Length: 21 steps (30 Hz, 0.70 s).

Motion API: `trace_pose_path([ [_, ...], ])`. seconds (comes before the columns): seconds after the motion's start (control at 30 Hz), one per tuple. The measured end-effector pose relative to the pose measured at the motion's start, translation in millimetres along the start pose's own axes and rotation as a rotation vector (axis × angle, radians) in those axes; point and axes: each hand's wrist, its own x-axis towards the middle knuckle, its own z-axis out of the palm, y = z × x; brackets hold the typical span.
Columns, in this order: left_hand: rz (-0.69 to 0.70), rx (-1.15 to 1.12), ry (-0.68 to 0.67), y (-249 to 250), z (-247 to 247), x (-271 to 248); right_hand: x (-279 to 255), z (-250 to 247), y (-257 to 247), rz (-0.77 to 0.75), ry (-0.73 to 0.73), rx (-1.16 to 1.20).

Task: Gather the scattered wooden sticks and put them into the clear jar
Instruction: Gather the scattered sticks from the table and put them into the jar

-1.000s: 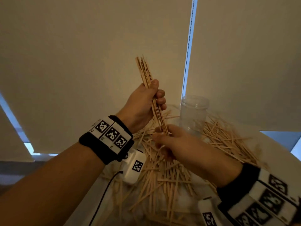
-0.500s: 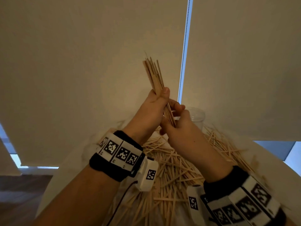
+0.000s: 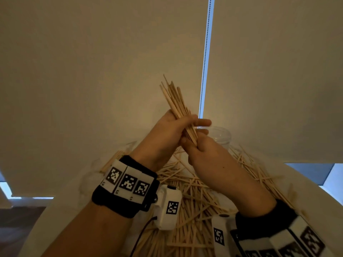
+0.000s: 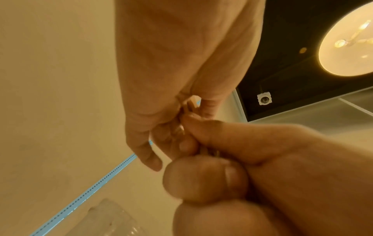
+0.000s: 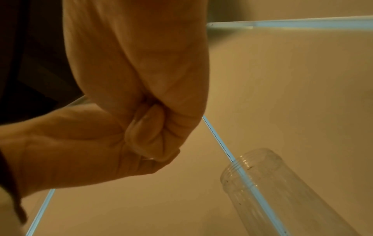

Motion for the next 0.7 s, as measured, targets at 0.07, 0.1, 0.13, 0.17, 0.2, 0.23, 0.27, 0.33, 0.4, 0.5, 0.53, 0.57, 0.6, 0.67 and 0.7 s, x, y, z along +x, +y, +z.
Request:
trace_pose_path([
  [0.07,0.046,-0.138,0.137,2.6,-9.3,8.3,-1.5,-0.4,3.4,0.045,-0.094,-0.042],
  [0.1,0.074,-0.224,0.207,4.0,-16.1,12.3,-3.2,1.2,5.0,0.066,-0.138,-0.078],
  [0.13,0.094,-0.296,0.267,4.6,-23.8,15.7,-4.4,3.8,6.1,0.073,-0.169,-0.11],
  [0.17,0.105,-0.341,0.304,3.8,-30.4,18.8,-4.9,6.9,6.6,0.071,-0.183,-0.127],
  [0.2,0.106,-0.361,0.315,2.0,-35.2,21.0,-4.5,9.9,6.5,0.066,-0.183,-0.131],
  [0.23,0.105,-0.366,0.314,-0.8,-36.9,22.1,-3.3,12.9,5.8,0.067,-0.174,-0.126],
  [0.27,0.103,-0.362,0.315,-4.1,-35.5,22.8,-2.0,15.6,5.4,0.075,-0.162,-0.117],
  [0.33,0.09,-0.359,0.313,-9.2,-25.8,22.7,0.6,20.0,6.0,0.112,-0.127,-0.069],
  [0.4,0.077,-0.357,0.283,-12.6,-13.7,20.7,1.8,21.0,9.1,0.156,-0.088,-0.03],
  [0.5,0.021,-0.372,0.24,-13.8,-10.8,19.1,2.1,14.8,14.5,0.197,-0.074,-0.055],
  [0.53,-0.002,-0.392,0.234,-13.1,-14.8,20.1,2.3,12.0,16.2,0.196,-0.084,-0.076],
  [0.57,-0.021,-0.412,0.238,-11.9,-19.8,21.1,2.4,9.0,17.6,0.192,-0.098,-0.107],
  [0.6,-0.03,-0.425,0.258,-10.3,-24.8,21.5,2.5,6.7,18.7,0.189,-0.11,-0.139],
  [0.67,-0.012,-0.448,0.305,-5.6,-30.4,20.9,3.0,4.5,19.5,0.19,-0.121,-0.155],
  [0.7,0.005,-0.451,0.307,-4.2,-29.7,19.8,3.3,4.3,19.1,0.19,-0.114,-0.129],
])
